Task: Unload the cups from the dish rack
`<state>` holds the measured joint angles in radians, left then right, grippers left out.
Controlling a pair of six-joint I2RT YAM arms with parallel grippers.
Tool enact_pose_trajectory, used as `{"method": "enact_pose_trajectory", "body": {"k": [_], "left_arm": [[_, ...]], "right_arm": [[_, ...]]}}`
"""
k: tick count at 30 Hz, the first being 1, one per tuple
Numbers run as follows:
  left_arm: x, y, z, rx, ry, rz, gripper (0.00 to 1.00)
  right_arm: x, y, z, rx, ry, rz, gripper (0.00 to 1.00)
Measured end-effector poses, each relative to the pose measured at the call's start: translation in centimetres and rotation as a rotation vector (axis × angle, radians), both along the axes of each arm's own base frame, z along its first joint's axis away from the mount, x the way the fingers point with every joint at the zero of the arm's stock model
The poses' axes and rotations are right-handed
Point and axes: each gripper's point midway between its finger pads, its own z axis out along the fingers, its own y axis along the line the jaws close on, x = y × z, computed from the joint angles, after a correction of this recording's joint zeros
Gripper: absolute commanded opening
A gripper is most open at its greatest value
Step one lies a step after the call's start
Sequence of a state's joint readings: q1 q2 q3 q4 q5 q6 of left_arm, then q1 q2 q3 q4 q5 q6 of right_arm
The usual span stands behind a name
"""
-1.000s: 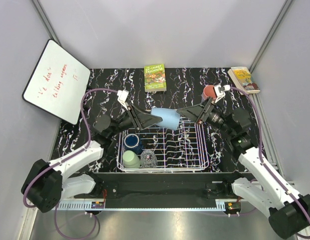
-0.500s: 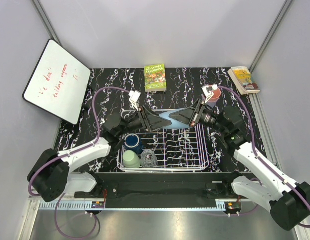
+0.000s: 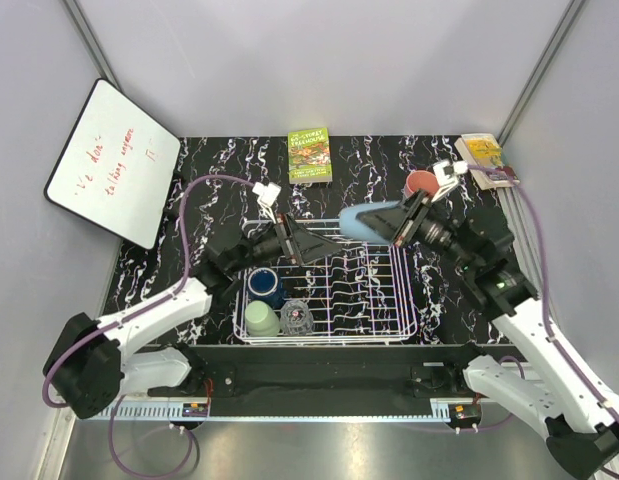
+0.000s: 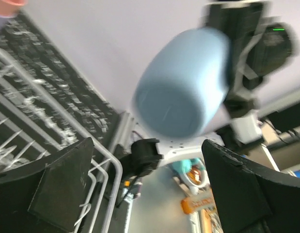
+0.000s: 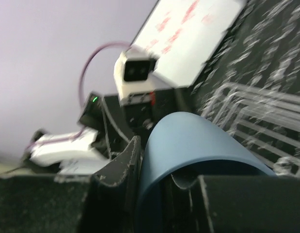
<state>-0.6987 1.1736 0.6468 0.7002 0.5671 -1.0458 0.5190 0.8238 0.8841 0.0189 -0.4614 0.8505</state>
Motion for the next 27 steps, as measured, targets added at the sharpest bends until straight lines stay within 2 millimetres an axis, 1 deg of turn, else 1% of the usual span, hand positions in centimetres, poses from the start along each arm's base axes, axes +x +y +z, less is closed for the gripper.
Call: {"method": "enact_pose_trajectory", "body": {"k": [3, 5, 6, 7, 10, 12, 13, 15, 16, 18, 20, 21, 23, 25, 27], "left_arm": [[1.2, 1.1, -1.0, 0.059, 0.025, 0.089, 0.99], [2.0, 1.8, -1.8, 0.102, 0.047, 0.155, 0.99], [2.5, 2.2, -2.4, 0.128, 0.064, 0.188, 0.99], [2.9, 2.5, -3.1, 0.156, 0.083, 0.216, 0.99], [3.8, 3.2, -5.2, 0.251, 0.142, 0.281, 0.99], [4.0, 3.7, -6.3, 0.299, 0.170, 0.308, 0.99], [4.1, 3.9, -6.9, 0.322, 0.185, 0.320, 0.99], [4.2, 4.3, -7.8, 0.362, 0.208, 0.340, 0.98], [4.2, 4.6, -8.3, 0.384, 0.217, 0.351, 0.98], [4.2, 5.1, -9.0, 0.416, 0.232, 0.368, 0.98], [4.2, 5.5, -9.3, 0.441, 0.242, 0.385, 0.98], [4.2, 5.7, -9.4, 0.450, 0.244, 0.393, 0.98], [4.2, 6.0, -9.6, 0.467, 0.248, 0.405, 0.98], [4.1, 6.3, -9.9, 0.481, 0.251, 0.412, 0.98], [4.1, 6.5, -10.1, 0.493, 0.254, 0.417, 0.97]], "right_arm": [[2.0, -2.0, 2.0, -0.088, -0.048, -0.166, 0.00], [4.0, -3.4, 2.8, -0.163, -0.059, -0.290, 0.00], [5.0, -4.1, 2.9, -0.206, -0.049, -0.344, 0.00], [6.3, -4.8, 3.0, -0.254, -0.035, -0.407, 0.00], [11.4, -6.7, 2.8, -0.408, 0.047, -0.605, 0.00], [15.2, -7.7, 1.8, -0.516, 0.125, -0.710, 0.00], [17.1, -8.2, 0.8, -0.567, 0.171, -0.748, 0.00], [20.7, -9.4, -1.9, -0.660, 0.276, -0.806, 0.00], [22.1, -10.1, -3.4, -0.700, 0.332, -0.824, 0.00], [24.2, -11.5, -6.0, -0.769, 0.424, -0.860, 0.00], [25.9, -13.0, -7.9, -0.828, 0.502, -0.898, 0.00], [26.6, -13.6, -8.4, -0.846, 0.524, -0.913, 0.00], [28.1, -14.6, -8.5, -0.867, 0.547, -0.949, 0.00], [28.6, -15.2, -8.3, -0.864, 0.553, -0.969, 0.00], [28.3, -15.9, -8.2, -0.870, 0.568, -0.984, 0.00]]}}
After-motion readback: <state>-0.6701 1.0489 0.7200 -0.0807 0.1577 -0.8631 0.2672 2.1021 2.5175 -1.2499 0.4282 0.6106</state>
